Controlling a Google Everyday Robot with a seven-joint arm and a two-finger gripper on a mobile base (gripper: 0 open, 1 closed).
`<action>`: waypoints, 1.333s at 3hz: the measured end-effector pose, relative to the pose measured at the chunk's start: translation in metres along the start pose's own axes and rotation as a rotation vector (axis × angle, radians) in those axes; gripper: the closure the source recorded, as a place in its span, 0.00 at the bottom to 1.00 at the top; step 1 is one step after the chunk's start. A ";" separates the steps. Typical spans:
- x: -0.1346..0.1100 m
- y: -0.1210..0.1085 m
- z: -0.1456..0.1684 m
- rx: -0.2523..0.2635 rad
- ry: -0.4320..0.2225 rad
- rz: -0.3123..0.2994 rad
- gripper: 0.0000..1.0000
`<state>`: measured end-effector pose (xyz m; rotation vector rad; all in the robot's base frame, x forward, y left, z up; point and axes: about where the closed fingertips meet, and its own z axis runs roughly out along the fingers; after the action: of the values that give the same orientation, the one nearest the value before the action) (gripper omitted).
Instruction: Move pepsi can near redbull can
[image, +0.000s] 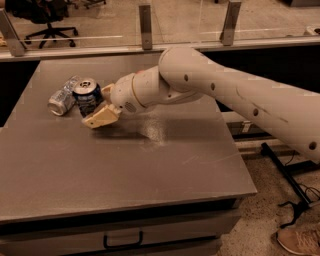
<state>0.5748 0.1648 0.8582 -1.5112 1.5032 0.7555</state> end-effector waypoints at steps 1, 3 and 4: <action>-0.007 -0.009 0.017 0.011 0.005 -0.025 0.83; -0.013 -0.015 0.039 -0.002 0.010 -0.031 0.37; -0.012 -0.014 0.046 -0.014 0.018 -0.029 0.13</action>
Offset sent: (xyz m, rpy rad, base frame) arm 0.0303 0.0409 0.0009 -0.0083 -0.0417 -0.0012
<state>0.5937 0.2100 0.8500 -1.5507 1.4895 0.7386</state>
